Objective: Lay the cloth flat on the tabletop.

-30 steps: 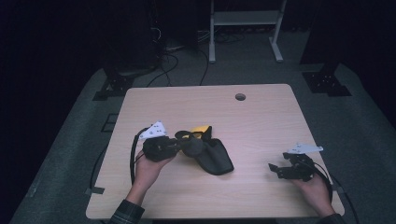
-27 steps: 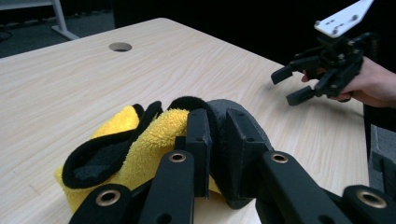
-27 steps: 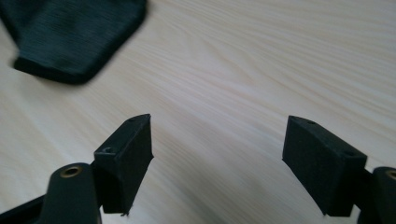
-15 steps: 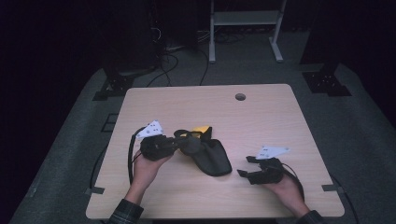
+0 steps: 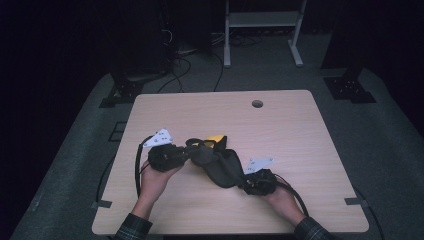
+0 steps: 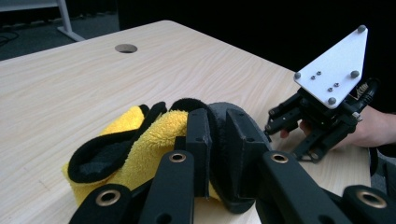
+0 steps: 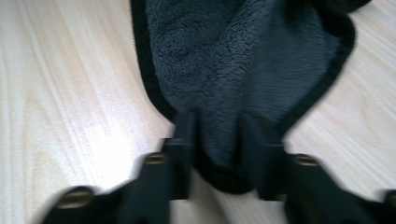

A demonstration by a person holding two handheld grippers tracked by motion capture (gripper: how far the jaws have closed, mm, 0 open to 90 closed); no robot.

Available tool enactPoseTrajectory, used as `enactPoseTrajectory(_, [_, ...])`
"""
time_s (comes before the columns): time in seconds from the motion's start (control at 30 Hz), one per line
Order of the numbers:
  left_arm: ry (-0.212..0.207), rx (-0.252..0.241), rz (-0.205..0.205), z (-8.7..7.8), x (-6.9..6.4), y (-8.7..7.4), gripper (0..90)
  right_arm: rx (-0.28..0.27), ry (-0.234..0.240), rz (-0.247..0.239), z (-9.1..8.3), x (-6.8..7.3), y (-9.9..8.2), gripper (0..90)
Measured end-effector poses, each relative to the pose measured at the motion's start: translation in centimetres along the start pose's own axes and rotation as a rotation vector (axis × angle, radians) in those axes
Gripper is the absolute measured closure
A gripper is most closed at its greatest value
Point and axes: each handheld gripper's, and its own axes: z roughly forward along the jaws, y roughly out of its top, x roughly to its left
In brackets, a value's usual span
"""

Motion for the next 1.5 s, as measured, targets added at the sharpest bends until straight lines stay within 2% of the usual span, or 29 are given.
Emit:
enactPoseTrajectory(0.07, [0.005,-0.003,-0.008,-0.3,0.2,0.0,79.1,0.002,0.0,0.019,-0.4,-0.2,0.0,79.7])
enactPoseTrajectory(0.13, [0.017,-0.028,-0.017,-1.0,0.5,0.1,79.5,-0.004,-0.006,0.031,-1.1,-0.8,0.0,81.0])
enactPoseTrajectory(0.27, [0.045,-0.037,-0.022,-2.1,0.9,0.1,80.1,-0.02,-0.022,0.049,-2.0,-1.5,-0.1,81.0])
enactPoseTrajectory(0.33, [0.063,-0.038,-0.039,-2.7,1.5,-0.2,81.5,-0.048,-0.033,0.087,-3.2,-2.5,-0.3,81.1])
enactPoseTrajectory(0.57, [0.102,-0.032,-0.068,-3.8,2.6,-1.1,81.8,-0.072,-0.071,0.117,-5.3,-3.8,-0.6,81.5])
enactPoseTrajectory(0.6, [0.11,-0.027,-0.073,-4.0,2.8,-1.4,81.9,-0.087,-0.082,0.137,-6.2,-4.4,-0.9,81.8])
enactPoseTrajectory(0.67, [0.114,-0.024,-0.083,-4.2,2.9,-1.5,81.9,-0.094,-0.088,0.143,-6.6,-4.6,-1.0,82.0])
enactPoseTrajectory(0.77, [0.122,-0.015,-0.095,-4.3,3.2,-2.0,82.1,-0.121,-0.123,0.166,-8.3,-5.3,-1.5,82.0])
enactPoseTrajectory(0.8, [0.12,-0.011,-0.099,-4.3,3.2,-2.2,82.3,-0.141,-0.144,0.182,-9.4,-5.7,-1.9,82.1])
enactPoseTrajectory(0.83, [0.119,-0.004,-0.098,-4.2,3.3,-2.3,82.3,-0.141,-0.144,0.182,-9.4,-5.7,-1.9,82.1])
enactPoseTrajectory(0.87, [0.118,0.006,-0.099,-4.1,3.2,-2.5,82.5,-0.16,-0.16,0.206,-10.6,-6.1,-2.4,82.1])
enactPoseTrajectory(0.93, [0.112,0.008,-0.101,-4.0,3.2,-2.5,82.6,-0.169,-0.165,0.213,-11.0,-6.2,-2.6,82.1])
enactPoseTrajectory(1.0, [0.1,-0.001,-0.099,-3.8,3.0,-2.2,82.6,-0.21,-0.166,0.235,-12.3,-6.4,-2.8,82.2])
enactPoseTrajectory(1.03, [0.102,-0.005,-0.093,-3.8,2.8,-2.0,82.7,-0.241,-0.186,0.225,-13.2,-6.3,-2.6,82.3])
enactPoseTrajectory(1.07, [0.104,-0.007,-0.085,-3.8,2.7,-1.8,82.7,-0.241,-0.186,0.225,-13.2,-6.3,-2.6,82.3])
enactPoseTrajectory(1.2, [0.108,-0.062,-0.067,-4.5,2.3,-0.4,82.7,-0.302,-0.213,0.2,-14.9,-6.1,-1.5,82.3])
enactPoseTrajectory(1.33, [0.113,-0.095,-0.058,-4.8,2.3,0.6,82.7,-0.34,-0.227,0.184,-16.0,-6.2,-0.7,82.2])
enactPoseTrajectory(1.5, [0.114,-0.112,-0.047,-4.9,2.2,1.2,82.7,-0.369,-0.242,0.173,-16.9,-6.3,0.1,82.2])
